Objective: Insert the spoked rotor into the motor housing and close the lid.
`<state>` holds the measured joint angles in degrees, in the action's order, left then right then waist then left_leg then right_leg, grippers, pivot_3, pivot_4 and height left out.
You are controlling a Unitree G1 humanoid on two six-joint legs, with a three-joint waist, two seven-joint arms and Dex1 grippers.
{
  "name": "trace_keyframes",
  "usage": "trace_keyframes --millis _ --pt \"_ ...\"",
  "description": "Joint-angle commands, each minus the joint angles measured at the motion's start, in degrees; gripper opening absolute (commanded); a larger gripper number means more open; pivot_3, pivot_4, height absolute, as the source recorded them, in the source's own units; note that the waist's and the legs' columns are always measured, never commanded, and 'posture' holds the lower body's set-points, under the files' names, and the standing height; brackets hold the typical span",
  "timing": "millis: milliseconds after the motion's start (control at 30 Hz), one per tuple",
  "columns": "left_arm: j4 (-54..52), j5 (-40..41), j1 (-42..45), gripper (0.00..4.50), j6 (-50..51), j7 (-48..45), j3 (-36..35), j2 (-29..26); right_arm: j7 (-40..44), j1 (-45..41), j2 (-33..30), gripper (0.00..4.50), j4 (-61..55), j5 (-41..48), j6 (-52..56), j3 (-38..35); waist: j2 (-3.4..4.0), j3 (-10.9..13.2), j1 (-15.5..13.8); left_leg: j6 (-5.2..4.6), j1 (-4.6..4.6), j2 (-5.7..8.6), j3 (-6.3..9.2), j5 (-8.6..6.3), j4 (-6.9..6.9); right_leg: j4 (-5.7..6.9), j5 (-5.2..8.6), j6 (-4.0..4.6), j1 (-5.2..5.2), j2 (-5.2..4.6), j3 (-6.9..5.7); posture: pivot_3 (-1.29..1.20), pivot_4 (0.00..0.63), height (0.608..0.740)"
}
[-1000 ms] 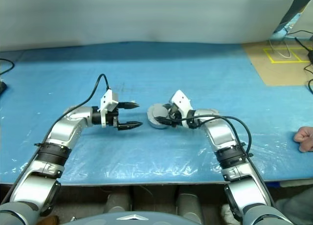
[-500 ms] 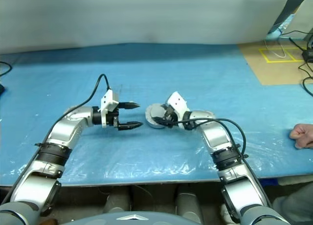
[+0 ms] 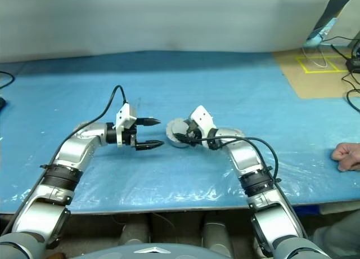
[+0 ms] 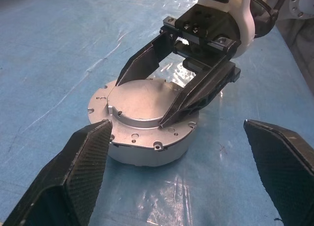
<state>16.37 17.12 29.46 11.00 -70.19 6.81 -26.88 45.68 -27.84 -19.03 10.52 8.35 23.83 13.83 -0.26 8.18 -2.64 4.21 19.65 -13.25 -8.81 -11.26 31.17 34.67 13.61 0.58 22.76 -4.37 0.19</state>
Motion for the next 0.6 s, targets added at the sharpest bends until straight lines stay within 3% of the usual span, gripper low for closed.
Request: trace_keyframes --millis 33,433,600 --pt "-1.0 0.1 0.8 4.50 -1.1 0.0 -0.4 -0.1 2.6 4.9 -3.4 2.97 5.2 0.2 8.0 0.7 0.03 0.0 -0.5 0.02 0.02 0.00 0.00 0.01 0.00 -0.05 -0.05 0.11 0.01 0.00 -0.01 0.00 0.150 0.740" --pt "-1.2 0.0 1.1 4.50 -0.6 0.0 -0.3 -0.1 4.5 5.6 -3.2 2.97 3.9 0.7 7.4 3.0 -0.10 -0.1 -1.1 0.09 0.11 0.00 -0.01 0.04 -0.10 -0.34 -0.08 0.28 0.03 -0.01 -0.12 0.00 0.150 0.740" --pt "-2.0 0.2 0.5 4.50 -0.1 0.0 -0.3 -0.3 5.9 7.1 -2.5 2.97 2.4 4.8 7.1 -1.0 -0.10 -0.1 -1.3 0.09 0.11 0.00 -0.01 0.04 -0.12 -0.42 -0.06 0.26 0.04 -0.01 -0.12 0.00 0.150 0.740"
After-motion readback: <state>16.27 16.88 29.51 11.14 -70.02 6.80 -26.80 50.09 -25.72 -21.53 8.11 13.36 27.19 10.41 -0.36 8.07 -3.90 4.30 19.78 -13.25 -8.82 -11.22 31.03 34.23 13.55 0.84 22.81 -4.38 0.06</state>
